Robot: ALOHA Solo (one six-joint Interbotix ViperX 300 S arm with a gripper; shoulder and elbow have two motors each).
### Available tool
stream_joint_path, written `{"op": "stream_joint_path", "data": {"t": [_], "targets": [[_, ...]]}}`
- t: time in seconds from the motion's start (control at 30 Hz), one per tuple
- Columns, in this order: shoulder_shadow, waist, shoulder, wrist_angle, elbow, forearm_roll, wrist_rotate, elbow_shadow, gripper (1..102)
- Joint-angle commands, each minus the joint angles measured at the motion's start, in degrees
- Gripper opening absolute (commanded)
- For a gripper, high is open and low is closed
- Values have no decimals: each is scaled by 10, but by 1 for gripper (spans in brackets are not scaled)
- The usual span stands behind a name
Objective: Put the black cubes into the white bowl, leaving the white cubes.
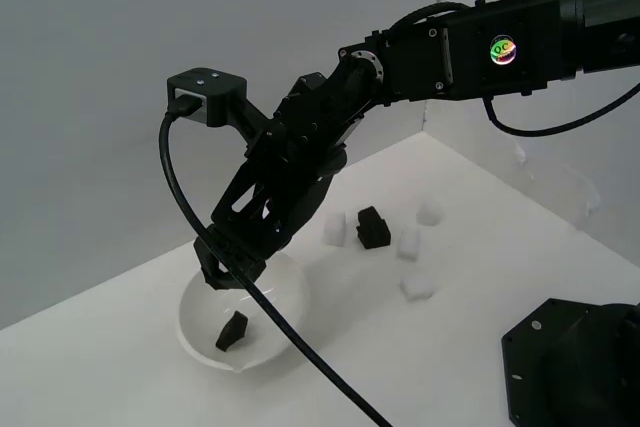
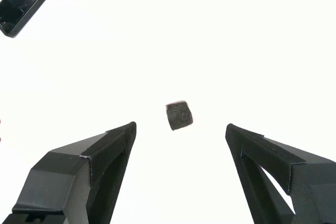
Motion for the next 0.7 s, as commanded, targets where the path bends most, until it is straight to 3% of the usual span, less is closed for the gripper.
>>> {"op": "stream_joint_path", "data": {"t": [0.0, 0.13, 0.27, 0.67], "targets": [[20, -5, 18, 5, -10, -12, 3, -14, 100], [41, 15, 38, 33, -7, -6, 7, -11, 100], [69, 76, 67, 53, 8, 11, 15, 4, 100], [104, 232, 101, 58, 71, 25, 71, 67, 100]]}}
